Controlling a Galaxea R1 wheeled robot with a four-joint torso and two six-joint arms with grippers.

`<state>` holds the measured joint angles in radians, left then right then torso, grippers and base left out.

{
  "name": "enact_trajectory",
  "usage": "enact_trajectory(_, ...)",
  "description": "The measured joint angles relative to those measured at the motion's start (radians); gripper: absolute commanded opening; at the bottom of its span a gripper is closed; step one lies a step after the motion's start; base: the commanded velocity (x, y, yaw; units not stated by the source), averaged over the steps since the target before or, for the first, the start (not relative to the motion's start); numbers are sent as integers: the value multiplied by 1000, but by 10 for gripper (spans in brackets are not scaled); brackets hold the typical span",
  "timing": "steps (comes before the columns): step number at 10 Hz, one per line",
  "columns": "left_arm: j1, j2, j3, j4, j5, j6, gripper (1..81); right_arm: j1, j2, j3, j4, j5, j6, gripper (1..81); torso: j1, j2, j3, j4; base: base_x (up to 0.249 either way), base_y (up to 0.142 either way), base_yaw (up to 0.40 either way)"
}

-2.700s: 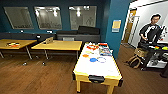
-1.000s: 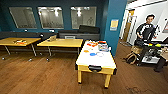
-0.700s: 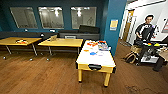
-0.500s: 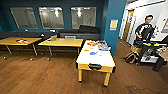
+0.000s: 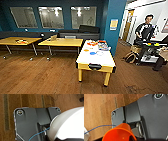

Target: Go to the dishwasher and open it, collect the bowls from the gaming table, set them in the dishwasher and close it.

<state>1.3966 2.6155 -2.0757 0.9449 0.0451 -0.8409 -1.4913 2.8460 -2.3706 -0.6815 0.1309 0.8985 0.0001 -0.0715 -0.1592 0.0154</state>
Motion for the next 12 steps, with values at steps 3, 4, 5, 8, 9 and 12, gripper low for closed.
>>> enact_trajectory(3,3,0,0,0,0,0,10,0,0,-1,0,0,0,10,0,0,0,0,0,0,0)
enact_trajectory(4,5,0,0,0,0,0,10,0,0,-1,0,0,0,10,0,0,0,0,0,0,-130)
enact_trajectory(5,6,0,0,0,0,0,10,0,0,-1,0,0,0,10,0,0,0,0,0,0,-206)
enact_trajectory(8,5,0,0,0,0,0,10,1,0,-3,0,0,0,10,0,0,0,0,0,0,-316)
enact_trajectory(9,13,0,0,0,-1,0,10,1,0,-5,0,0,0,10,0,0,0,0,0,0,-336)
enact_trajectory(12,1,0,-16,0,-1,0,10,1,4,-6,-1,2,0,10,0,0,0,0,0,0,-339)
